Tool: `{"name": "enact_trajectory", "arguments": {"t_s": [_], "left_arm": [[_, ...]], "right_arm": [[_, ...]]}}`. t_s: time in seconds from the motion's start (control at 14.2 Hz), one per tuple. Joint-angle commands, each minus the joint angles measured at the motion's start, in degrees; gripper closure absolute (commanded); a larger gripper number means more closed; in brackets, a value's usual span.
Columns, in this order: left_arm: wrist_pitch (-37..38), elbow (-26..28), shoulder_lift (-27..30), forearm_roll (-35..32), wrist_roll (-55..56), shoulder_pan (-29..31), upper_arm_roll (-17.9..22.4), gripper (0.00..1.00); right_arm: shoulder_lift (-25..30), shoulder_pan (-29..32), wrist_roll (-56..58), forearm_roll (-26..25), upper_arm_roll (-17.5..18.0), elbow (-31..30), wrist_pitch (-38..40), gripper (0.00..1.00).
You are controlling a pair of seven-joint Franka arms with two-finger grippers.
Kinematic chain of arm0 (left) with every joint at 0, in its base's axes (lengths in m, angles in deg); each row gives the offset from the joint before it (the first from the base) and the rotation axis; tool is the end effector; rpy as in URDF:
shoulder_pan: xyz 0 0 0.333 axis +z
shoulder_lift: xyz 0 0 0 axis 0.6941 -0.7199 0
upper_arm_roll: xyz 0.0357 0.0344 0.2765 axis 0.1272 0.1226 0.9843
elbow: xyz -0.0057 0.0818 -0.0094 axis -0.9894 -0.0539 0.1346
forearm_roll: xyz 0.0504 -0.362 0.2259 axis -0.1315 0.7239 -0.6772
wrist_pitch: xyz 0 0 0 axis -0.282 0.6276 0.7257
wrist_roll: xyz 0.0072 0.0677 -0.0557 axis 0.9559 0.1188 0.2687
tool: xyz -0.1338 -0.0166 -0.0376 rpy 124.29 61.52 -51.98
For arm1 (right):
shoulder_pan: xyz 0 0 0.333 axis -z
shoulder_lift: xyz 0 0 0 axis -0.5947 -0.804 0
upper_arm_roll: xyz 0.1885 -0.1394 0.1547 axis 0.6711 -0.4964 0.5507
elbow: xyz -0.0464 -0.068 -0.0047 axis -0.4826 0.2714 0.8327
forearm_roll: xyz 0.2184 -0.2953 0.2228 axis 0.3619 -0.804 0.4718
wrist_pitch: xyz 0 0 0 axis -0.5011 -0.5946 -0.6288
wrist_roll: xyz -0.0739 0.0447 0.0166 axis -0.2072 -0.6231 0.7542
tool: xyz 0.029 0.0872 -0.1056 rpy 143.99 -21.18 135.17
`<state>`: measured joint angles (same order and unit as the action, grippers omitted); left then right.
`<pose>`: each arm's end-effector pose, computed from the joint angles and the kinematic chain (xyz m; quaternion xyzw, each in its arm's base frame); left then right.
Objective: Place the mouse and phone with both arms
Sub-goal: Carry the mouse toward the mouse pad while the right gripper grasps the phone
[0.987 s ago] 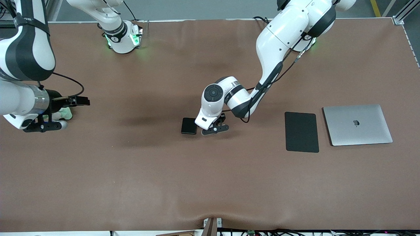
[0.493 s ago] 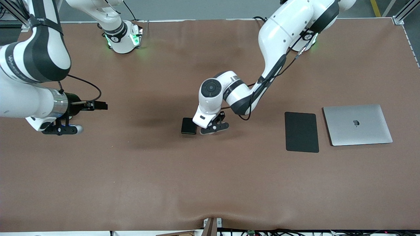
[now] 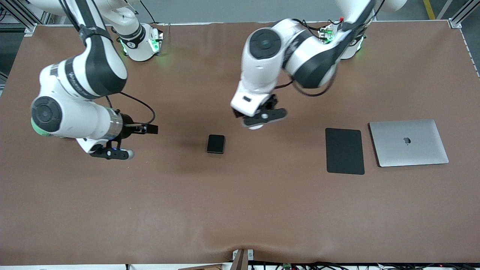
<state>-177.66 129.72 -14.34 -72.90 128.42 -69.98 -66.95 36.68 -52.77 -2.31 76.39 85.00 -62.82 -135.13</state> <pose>0.5385 -0.4586 0.4275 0.9928 0.1135 -0.0230 0.0292 0.6270 0.2010 0.3626 -0.9877 0.0559 0.1283 0.0702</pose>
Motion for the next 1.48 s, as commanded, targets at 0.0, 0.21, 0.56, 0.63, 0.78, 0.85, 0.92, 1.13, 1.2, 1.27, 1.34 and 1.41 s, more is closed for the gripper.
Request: {"name": "enact_trajectory", "arguments": {"t_s": [0.0, 0.21, 0.56, 0.63, 0.78, 0.85, 0.92, 1.13, 1.2, 1.27, 1.34, 1.41], "left_arm": [[3.9, 6.7, 7.8, 5.0, -11.1, 10.0, -0.4, 0.72], [5.4, 14.9, 16.4, 8.9, -24.9, 21.2, -0.3, 0.72], [6.0, 21.2, 21.9, 9.0, -40.4, 34.4, -0.2, 0.72], [6.2, 21.5, 21.9, 9.0, -42.5, 36.0, -0.2, 0.72], [6.2, 22.9, 22.0, 8.5, -48.1, 36.4, 2.0, 0.72], [5.9, 23.6, 21.9, 8.4, -50.3, 34.1, 6.0, 0.72], [5.1, 25.0, 21.8, 8.4, -51.9, 31.1, 9.8, 0.72], [-3.3, 33.3, 22.0, 8.3, -53.5, 28.1, 12.2, 0.72], [-7.2, 36.4, 21.7, 8.3, -53.7, 27.4, 12.2, 0.72], [-11.6, 39.6, 21.4, 8.3, -53.7, 26.8, 12.2, 0.72], [-16.4, 42.6, 20.9, 8.3, -53.9, 26.6, 12.3, 0.72], [-20.9, 45.3, 20.1, 8.3, -54.9, 26.1, 12.4, 0.72]], "right_arm": [[-1.8, -2.3, -2.3, 1.3, -0.3, 0.1, -3.6, 0.00], [-4.3, -5.4, -6.8, 1.3, -0.3, 0.1, -7.8, 0.00], [-8.8, -9.2, -7.6, 1.2, -0.3, 0.1, -14.5, 0.00], [-10.1, -10.2, -7.6, 1.2, -0.3, 0.0, -16.4, 0.00], [-12.9, -12.0, -7.6, 1.2, -0.3, 0.0, -19.9, 0.00], [-13.8, -12.5, -7.6, 1.1, -0.3, 0.0, -20.9, 0.00], [-14.4, -12.8, -7.6, 1.2, -0.3, -0.1, -22.2, 0.00], [-16.7, -14.5, -7.6, 1.1, -0.3, -1.0, -25.5, 0.00], [-17.4, -15.3, -7.7, 1.1, -0.3, -1.5, -27.6, 0.00], [-18.0, -15.7, -8.2, 1.0, -0.3, -2.4, -30.0, 0.00], [-18.8, -16.3, -8.6, 1.0, -0.3, -2.9, -32.0, 0.00], [-19.6, -17.0, -9.1, 0.9, -0.3, -3.0, -33.2, 0.00]]}}
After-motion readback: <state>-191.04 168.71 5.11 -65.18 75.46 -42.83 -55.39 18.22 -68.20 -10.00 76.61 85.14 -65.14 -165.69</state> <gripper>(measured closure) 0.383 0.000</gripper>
